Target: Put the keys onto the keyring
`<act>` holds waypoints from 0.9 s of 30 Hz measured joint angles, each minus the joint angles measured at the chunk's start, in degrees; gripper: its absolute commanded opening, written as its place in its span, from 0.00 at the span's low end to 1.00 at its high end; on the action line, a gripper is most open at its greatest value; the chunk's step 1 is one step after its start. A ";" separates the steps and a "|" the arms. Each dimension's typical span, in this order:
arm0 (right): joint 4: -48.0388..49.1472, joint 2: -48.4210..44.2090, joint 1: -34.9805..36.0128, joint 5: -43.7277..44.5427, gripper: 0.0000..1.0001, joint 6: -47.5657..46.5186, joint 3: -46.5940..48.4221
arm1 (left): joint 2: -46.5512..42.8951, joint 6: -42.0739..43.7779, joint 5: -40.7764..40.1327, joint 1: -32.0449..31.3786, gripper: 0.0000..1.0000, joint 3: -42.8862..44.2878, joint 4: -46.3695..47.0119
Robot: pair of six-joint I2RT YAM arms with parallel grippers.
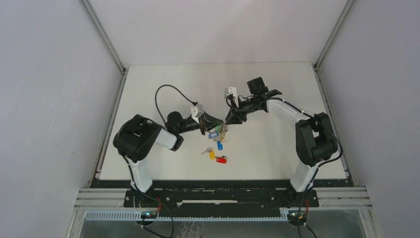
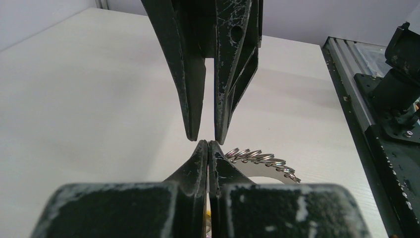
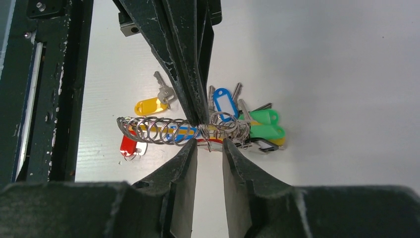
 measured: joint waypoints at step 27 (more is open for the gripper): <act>-0.90 2.08 0.61 -1.81 0.00 -1.97 0.31 | -0.15 -0.04 -0.63 0.00 0.08 0.00 -0.07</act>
